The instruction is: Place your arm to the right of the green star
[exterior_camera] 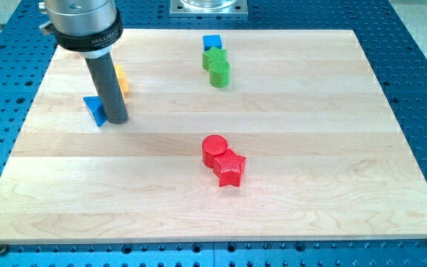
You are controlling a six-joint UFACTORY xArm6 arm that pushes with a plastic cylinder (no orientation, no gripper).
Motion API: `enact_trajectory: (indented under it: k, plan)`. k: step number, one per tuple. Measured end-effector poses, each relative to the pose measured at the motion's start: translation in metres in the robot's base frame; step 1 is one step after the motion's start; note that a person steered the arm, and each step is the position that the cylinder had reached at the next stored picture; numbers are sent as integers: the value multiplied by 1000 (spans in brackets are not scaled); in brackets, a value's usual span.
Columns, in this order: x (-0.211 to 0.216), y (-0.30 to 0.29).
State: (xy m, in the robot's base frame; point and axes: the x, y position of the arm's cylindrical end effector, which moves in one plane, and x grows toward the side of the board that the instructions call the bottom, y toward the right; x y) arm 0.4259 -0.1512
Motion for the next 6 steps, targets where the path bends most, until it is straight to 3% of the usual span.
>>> enact_trajectory:
  k: [3,5,6]
  plan:
    - [7,50]
    - [-1,206]
    - [-43,270]
